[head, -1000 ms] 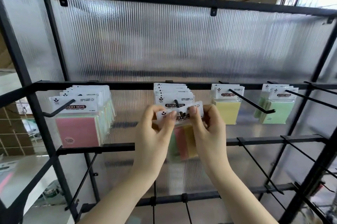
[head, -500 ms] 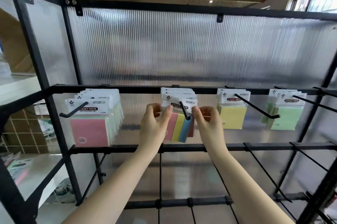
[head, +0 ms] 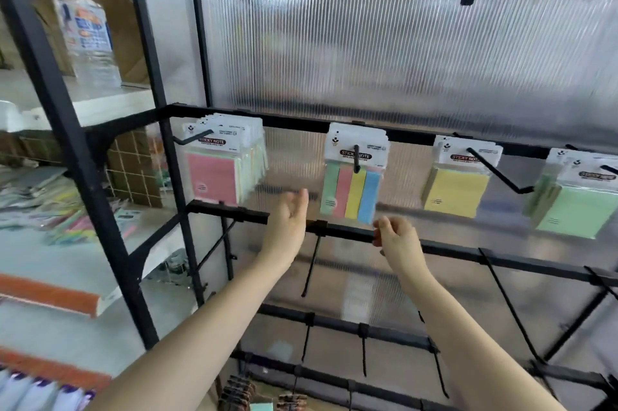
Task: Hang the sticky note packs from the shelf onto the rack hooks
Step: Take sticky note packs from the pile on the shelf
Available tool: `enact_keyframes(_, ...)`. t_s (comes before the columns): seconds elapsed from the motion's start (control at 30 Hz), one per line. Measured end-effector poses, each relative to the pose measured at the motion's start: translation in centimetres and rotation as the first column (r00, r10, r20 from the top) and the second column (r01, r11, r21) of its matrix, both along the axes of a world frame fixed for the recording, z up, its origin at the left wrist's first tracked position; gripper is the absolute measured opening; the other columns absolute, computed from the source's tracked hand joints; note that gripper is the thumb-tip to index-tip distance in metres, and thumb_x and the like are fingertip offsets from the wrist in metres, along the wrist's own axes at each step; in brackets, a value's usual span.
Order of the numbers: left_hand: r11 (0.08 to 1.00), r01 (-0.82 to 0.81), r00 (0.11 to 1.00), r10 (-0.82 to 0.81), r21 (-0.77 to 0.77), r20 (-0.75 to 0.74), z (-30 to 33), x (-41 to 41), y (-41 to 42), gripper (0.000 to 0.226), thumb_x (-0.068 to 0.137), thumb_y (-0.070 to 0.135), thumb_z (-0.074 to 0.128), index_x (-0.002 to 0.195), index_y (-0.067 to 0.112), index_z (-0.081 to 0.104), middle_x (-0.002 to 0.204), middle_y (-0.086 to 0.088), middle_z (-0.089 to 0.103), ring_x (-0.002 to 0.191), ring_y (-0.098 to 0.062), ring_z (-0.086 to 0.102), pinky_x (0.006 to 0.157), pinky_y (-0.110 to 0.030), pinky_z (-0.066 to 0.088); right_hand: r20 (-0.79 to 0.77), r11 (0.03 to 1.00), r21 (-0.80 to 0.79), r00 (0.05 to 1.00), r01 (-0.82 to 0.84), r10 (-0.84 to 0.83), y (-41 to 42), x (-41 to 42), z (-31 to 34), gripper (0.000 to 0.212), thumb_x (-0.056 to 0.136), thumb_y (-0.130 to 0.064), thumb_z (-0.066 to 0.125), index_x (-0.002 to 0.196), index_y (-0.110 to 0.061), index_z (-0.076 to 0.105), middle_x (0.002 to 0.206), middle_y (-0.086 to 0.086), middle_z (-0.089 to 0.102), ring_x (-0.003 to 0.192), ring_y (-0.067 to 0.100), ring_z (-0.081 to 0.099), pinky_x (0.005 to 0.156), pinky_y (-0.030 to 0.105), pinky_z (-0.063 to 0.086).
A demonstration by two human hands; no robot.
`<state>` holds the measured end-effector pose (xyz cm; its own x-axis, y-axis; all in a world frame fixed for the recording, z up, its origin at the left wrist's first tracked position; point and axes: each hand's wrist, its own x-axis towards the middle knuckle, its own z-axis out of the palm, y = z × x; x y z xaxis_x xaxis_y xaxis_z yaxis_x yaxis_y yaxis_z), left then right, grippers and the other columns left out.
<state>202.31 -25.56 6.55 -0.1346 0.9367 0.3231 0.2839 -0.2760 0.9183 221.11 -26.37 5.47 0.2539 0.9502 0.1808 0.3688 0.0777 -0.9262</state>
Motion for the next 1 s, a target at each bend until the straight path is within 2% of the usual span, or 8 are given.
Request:
enact_keyframes(0.07,0.998,-0.049,0.998,0.047,-0.049,-0.04,-1.4,-1.3,-1.1,0.025,0.098,0.043,0.039,0.1,0.021,0.051,0.098,0.004,0.062,0.096,-0.016,0.061,0.084,-0.035,0.048,0.073,0.996,-0.07,0.996,-0.05,0.055,-0.2,-0.4,-1.3,0.026,0.101,-0.023,0.042,0.107,-0.004,0.059,0.087,0.003,0.063,0.077,0.016,0.058,0.068,0.031,0.046)
enact_keyframes(0.13,0.994,-0.093,0.991,0.087,-0.063,-0.099,-2.3,-2.9,-2.4,0.01,0.099,0.03,0.044,0.095,0.025,0.052,0.099,0.001,0.064,0.098,-0.019,0.062,0.079,-0.027,0.047,0.118,0.99,-0.101,0.986,-0.103,0.114,-0.5,-1.5,-2.1,0.024,0.1,-0.024,0.044,0.104,-0.007,0.06,0.092,0.005,0.065,0.083,0.02,0.06,0.071,0.034,0.048)
enact_keyframes(0.23,0.983,-0.163,0.961,0.14,-0.081,-0.24,-3.1,-5.9,-4.6,0.008,0.097,0.022,0.047,0.094,0.027,0.052,0.102,0.001,0.064,0.096,-0.016,0.061,0.076,-0.025,0.045,0.167,0.978,-0.09,0.965,-0.188,0.201,-1.1,-4.4,-2.0,0.022,0.099,-0.026,0.046,0.107,-0.012,0.06,0.096,0.004,0.065,0.087,0.021,0.061,0.075,0.035,0.05)
enact_keyframes(0.4,0.963,-0.232,0.887,0.151,-0.138,-0.437,-3.2,-11.3,-8.0,0.012,0.097,0.021,0.047,0.1,0.022,0.059,0.105,0.003,0.064,0.102,-0.015,0.058,0.088,-0.033,0.048,0.283,0.962,0.023,0.924,-0.273,0.256,-2.6,-10.0,-1.1,0.017,0.097,-0.029,0.047,0.097,-0.019,0.06,0.076,-0.009,0.06,0.063,0.014,0.055,0.053,0.027,0.043)
enact_keyframes(0.57,0.956,-0.237,0.87,0.129,-0.174,-0.475,-2.4,-17.4,-10.3,0.013,0.097,0.021,0.047,0.097,0.022,0.059,0.103,0.002,0.066,0.099,-0.015,0.06,0.087,-0.034,0.049,0.383,0.931,0.051,0.868,-0.361,0.315,-5.0,-17.2,-0.3,0.021,0.097,-0.029,0.049,0.093,-0.011,0.059,0.082,0.001,0.063,0.076,0.025,0.06,0.068,0.04,0.053)
enact_keyframes(0.7,0.953,-0.257,0.842,0.14,-0.159,-0.522,-2.9,-23.5,-11.8,0.01,0.095,0.021,0.05,0.089,0.023,0.058,0.097,0.002,0.067,0.092,-0.016,0.062,0.083,-0.034,0.05,0.476,0.912,0.067,0.816,-0.404,0.327,-7.0,-23.9,-0.9,0.015,0.095,-0.029,0.049,0.091,-0.017,0.056,0.087,0.001,0.059,0.08,0.026,0.057,0.066,0.033,0.044)
enact_keyframes(0.8,0.947,-0.279,0.826,0.152,-0.158,-0.543,-3.3,-28.8,-12.8,0.012,0.094,0.018,0.052,0.085,0.022,0.058,0.091,0.003,0.066,0.085,-0.015,0.061,0.072,-0.027,0.045,0.49,0.894,0.045,0.79,-0.445,0.368,-8.7,-29.0,-1.2,0.021,0.095,-0.031,0.049,0.095,-0.013,0.06,0.093,0.004,0.064,0.084,0.027,0.06,0.072,0.038,0.051)
enact_keyframes(1.0,0.944,-0.273,0.815,0.125,-0.184,-0.566,-3.3,-39.7,-15.4,0.009,0.094,0.019,0.054,0.088,0.024,0.059,0.088,0.009,0.062,0.088,-0.013,0.061,0.081,-0.034,0.05,0.503,0.859,0.031,0.75,-0.512,0.429,-10.4,-39.6,-1.6,0.018,0.095,-0.031,0.049,0.094,-0.016,0.06,0.094,0.003,0.064,0.086,0.026,0.059,0.069,0.036,0.049)
